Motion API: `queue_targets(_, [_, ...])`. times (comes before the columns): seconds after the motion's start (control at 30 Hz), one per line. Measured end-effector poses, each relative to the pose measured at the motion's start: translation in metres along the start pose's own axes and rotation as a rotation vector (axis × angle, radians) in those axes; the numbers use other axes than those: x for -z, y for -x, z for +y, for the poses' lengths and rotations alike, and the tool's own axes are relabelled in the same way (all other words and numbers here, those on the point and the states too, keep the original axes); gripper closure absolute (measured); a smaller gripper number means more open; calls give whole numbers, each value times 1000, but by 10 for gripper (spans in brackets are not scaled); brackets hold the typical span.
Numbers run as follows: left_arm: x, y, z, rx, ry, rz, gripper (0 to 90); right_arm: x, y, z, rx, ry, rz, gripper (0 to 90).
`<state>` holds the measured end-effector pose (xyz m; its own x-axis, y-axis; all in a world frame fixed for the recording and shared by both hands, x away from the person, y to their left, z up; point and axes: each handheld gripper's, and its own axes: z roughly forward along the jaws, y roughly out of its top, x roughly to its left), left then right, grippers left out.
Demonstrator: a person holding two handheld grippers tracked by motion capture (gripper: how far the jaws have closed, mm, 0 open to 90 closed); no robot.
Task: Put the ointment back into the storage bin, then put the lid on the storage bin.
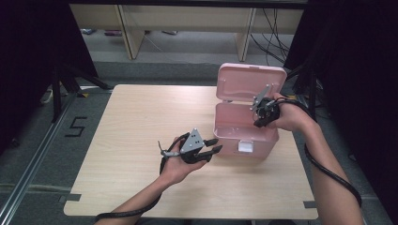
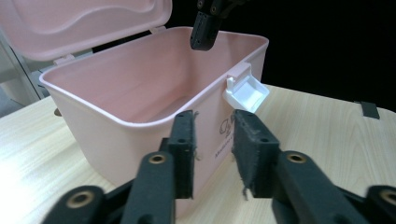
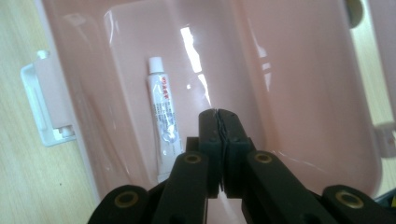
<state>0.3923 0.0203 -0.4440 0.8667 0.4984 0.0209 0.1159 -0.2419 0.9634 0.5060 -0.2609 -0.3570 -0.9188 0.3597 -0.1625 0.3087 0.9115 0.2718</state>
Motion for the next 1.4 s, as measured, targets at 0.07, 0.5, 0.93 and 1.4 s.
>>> queue_targets(0.07, [0,-1,1,8,4,-1,777,2,-1,-4,-58,33,-34,897])
queue_targets(0.5, [-2,1,7,21,18,12,882,14,0,-18,-157,110,-82,869])
queue_targets(0.93, [-6,10,9,-6,31,-21,867,31,8,-26,-255,187,-167,761])
queue_targets(1.4, [-16,14,10,-27,32,-51,884,41,28,-44,-430,238,-239,793])
